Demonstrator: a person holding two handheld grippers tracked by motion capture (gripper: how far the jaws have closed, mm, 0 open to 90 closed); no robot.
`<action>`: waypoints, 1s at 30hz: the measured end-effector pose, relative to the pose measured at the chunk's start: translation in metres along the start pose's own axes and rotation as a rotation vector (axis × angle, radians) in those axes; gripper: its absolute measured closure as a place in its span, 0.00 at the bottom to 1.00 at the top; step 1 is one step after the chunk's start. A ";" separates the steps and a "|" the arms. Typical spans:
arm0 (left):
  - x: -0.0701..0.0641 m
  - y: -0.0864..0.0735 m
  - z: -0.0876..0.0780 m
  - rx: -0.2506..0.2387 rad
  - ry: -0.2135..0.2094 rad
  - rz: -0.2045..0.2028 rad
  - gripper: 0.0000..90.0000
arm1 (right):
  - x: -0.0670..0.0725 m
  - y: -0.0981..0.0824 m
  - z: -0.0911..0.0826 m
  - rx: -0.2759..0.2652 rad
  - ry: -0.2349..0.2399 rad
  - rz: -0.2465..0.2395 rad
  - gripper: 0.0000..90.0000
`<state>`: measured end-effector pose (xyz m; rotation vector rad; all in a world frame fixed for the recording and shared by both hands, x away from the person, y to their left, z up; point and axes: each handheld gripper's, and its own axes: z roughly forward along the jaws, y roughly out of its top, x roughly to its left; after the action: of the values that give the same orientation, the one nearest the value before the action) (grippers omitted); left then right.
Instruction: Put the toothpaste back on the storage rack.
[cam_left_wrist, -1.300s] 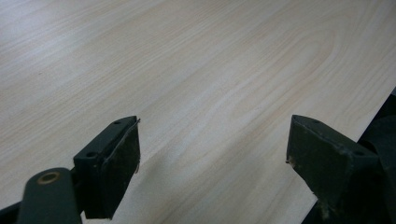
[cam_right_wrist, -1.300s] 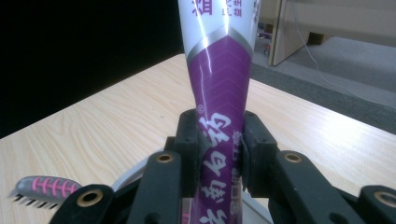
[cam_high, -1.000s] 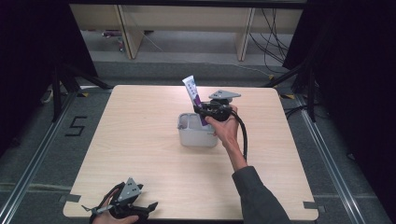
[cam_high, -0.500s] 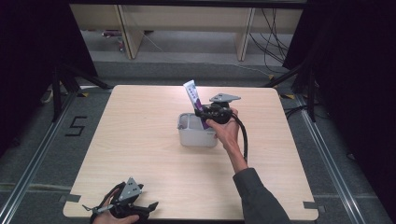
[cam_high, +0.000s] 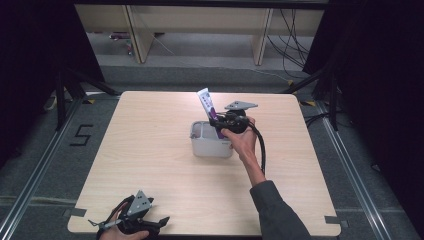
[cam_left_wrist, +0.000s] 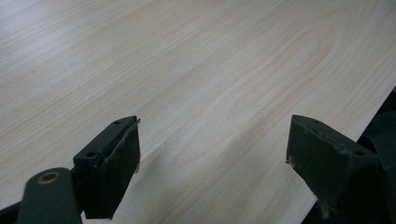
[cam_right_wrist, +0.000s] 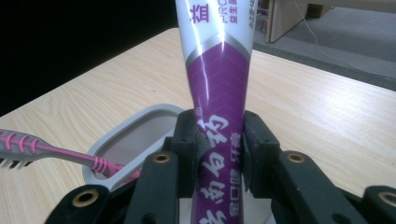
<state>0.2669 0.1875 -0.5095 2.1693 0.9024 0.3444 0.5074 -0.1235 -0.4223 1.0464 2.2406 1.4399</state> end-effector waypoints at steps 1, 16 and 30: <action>0.000 0.000 0.000 0.003 0.002 0.001 0.19 | 0.000 0.000 -0.001 0.005 -0.014 -0.007 0.78; 0.000 -0.001 -0.001 0.006 0.004 0.001 0.19 | 0.010 0.008 -0.019 0.022 0.003 -0.032 0.80; 0.000 0.000 -0.001 0.005 0.002 0.002 0.19 | 0.006 0.001 -0.029 0.018 0.019 -0.028 0.72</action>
<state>0.2661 0.1877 -0.5094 2.1745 0.9032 0.3460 0.4873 -0.1385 -0.4072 1.0075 2.2757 1.4269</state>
